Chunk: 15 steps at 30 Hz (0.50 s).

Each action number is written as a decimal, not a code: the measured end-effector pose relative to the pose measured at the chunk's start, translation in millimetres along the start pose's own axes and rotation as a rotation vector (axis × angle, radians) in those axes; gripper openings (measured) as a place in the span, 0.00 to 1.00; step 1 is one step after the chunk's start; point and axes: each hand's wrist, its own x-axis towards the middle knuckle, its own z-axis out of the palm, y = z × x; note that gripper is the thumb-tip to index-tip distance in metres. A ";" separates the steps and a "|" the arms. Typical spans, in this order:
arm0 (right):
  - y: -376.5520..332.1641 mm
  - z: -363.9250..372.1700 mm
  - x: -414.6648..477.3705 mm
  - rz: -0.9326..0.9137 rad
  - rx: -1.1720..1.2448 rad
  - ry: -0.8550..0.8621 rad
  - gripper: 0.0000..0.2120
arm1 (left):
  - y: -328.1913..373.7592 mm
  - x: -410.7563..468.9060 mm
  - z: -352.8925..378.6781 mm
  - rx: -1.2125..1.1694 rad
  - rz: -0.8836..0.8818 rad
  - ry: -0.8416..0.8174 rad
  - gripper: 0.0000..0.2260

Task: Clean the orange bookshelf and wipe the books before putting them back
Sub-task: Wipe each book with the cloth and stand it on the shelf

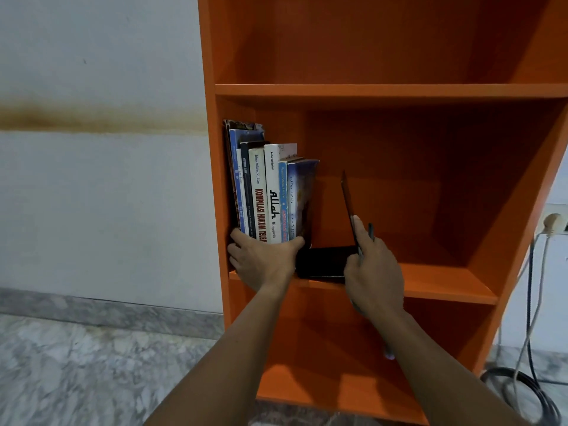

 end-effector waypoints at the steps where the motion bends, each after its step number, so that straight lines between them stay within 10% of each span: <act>1: -1.5 -0.6 -0.6 -0.019 -0.040 0.013 0.32 | 1.8 0.1 0.9 -0.005 -0.015 -0.001 0.52; 15: -10.3 13.4 -7.7 -0.022 0.056 -0.094 0.33 | 11.2 1.8 8.3 -0.030 -0.060 -0.028 0.49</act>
